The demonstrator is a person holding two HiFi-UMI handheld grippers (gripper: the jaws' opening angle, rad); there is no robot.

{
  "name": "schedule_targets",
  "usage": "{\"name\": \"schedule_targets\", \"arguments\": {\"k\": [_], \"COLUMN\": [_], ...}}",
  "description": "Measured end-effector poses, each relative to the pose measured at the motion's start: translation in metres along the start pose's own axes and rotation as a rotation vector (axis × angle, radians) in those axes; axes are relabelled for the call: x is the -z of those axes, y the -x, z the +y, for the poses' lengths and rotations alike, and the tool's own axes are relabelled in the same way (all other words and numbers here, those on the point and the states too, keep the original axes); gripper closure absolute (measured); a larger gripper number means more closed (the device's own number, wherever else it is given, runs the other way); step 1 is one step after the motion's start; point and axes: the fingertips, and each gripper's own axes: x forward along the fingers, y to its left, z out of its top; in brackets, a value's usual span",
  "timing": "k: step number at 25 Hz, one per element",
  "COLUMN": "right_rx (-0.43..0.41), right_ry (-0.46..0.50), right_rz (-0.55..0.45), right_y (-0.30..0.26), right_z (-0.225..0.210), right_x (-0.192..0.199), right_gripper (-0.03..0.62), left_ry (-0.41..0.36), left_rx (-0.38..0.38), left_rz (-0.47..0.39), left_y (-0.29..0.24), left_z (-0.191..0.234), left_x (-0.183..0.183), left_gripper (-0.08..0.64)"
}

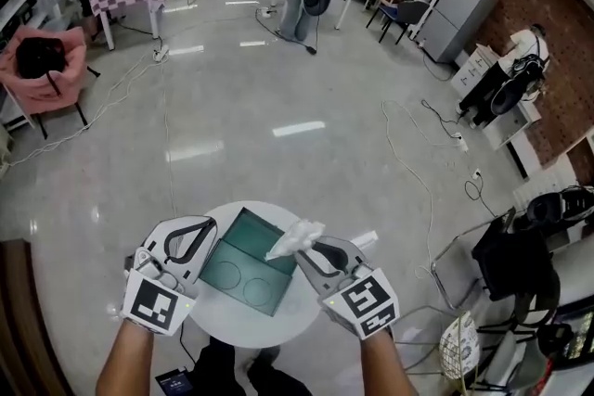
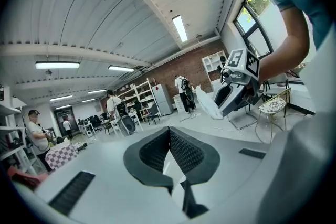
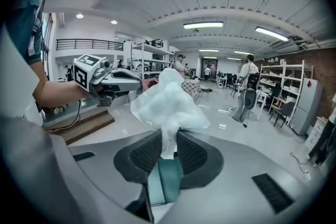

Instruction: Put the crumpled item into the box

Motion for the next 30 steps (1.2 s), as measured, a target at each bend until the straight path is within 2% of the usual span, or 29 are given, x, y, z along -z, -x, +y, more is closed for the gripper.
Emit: {"name": "schedule_targets", "arguments": {"k": [7,19,23,30], "right_rx": [-0.055,-0.112,-0.129,-0.155], "right_ry": [-0.052,-0.136,-0.155,-0.182], "right_rz": [0.054,0.178,0.221,0.302], "right_y": [-0.096,-0.242,-0.277,-0.329], "right_z": [0.004,-0.016,-0.027,-0.042], "right_x": [0.047,0.147,0.186,0.226], "right_gripper": [0.489,0.489,0.489,0.488], "left_ry": [0.028,0.08,0.088,0.105], "left_rx": [0.011,0.05,0.064,0.087], "left_rz": [0.043,0.116,0.132,0.168], "left_y": [-0.011,-0.051,-0.069,-0.091], "left_z": [0.028,0.059,0.058,0.072], "left_x": [0.077,0.201,0.235,0.279], "left_gripper": [0.541,0.541,0.541,0.541]}}
